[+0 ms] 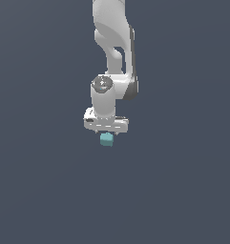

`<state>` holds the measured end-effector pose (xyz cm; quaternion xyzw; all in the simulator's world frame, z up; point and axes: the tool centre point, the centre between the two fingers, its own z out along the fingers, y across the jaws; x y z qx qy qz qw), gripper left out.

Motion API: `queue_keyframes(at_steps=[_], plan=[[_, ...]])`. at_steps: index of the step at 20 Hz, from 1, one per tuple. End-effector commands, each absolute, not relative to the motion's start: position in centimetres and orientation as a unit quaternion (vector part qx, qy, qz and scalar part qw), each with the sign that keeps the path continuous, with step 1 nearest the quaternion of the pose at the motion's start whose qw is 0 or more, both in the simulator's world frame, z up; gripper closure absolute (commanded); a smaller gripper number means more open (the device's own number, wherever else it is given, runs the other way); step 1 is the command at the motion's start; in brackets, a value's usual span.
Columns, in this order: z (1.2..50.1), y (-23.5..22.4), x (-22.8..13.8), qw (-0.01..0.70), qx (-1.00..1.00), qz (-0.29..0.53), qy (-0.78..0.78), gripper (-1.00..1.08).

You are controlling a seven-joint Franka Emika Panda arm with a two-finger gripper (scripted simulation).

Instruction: Pick up the object and move it to a goal position.

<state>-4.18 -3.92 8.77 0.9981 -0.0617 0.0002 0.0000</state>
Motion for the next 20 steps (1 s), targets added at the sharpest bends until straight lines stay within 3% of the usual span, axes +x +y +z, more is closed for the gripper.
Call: queue_keyframes(at_steps=[1,13,14,20], plan=[[8.0,-3.9,-4.2,0.000,0.998,0.000,-0.062,-0.92],[4.1,-4.0,-4.3,0.000,0.998,0.000,-0.063,-0.92],[4.1,-4.0,-4.3,0.000,0.998,0.000,-0.063,1.08],[4.1,-4.0,-4.3,0.000,0.998,0.000,-0.063,1.08]])
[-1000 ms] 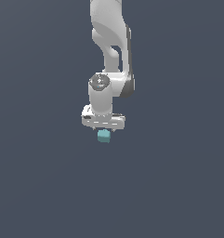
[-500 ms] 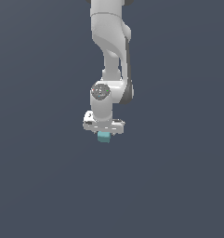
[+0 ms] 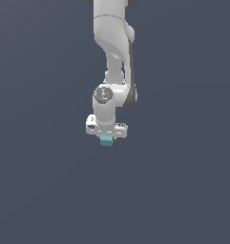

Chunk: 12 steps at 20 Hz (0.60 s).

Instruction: Pick up the object and move it to a goal position.

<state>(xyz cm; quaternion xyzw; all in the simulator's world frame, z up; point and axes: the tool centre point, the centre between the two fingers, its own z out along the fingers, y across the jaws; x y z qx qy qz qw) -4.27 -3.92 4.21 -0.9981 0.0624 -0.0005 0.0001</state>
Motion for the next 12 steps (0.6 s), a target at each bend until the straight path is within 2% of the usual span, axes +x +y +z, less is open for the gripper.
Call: queue_keyframes(at_steps=[1,12], plan=[[4.1,-4.0,-4.3,0.000,-0.998,0.000,0.063,1.08],[6.1,-3.4,-3.8,0.000,-0.998,-0.001,0.062,1.08]])
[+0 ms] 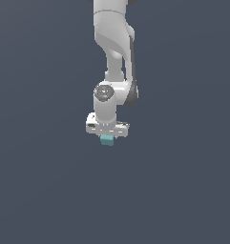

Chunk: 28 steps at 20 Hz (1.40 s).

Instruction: Pick up the object and move it to a goal position.

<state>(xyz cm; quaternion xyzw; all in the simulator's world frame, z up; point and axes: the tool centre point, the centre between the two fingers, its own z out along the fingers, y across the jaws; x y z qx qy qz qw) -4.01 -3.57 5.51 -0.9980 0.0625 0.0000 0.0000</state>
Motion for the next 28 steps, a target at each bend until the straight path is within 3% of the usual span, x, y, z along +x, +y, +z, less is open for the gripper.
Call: queue_keyframes(at_steps=[1,9,28], plan=[[6.7,-3.3,-3.7,0.000,-0.998,-0.001,0.062,1.08],[12.7,-1.7,-2.5,0.000,-0.998,-0.001,0.063,1.08],[32.0,3.3,2.1,0.000,-0.998,0.000,0.063,1.08]])
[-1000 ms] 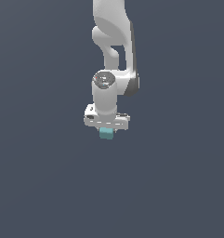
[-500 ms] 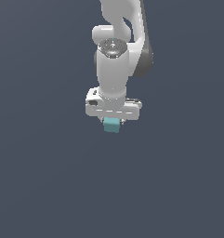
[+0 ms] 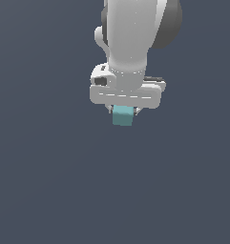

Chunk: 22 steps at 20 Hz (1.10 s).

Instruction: Pick up the object and move it to a goal position.

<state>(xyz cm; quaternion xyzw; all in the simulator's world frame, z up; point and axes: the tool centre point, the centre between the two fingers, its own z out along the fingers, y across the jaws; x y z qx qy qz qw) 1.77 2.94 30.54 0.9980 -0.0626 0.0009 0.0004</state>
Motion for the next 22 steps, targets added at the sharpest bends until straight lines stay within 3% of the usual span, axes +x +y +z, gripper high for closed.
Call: queue_keyframes(at_steps=[1,11,22], plan=[[32.8,3.5,2.3,0.000,0.998,0.000,-0.063,1.08],[38.6,5.1,4.1,0.000,0.998,0.000,-0.063,1.08],[40.3,5.5,4.7,0.000,0.998,0.000,-0.063,1.08]])
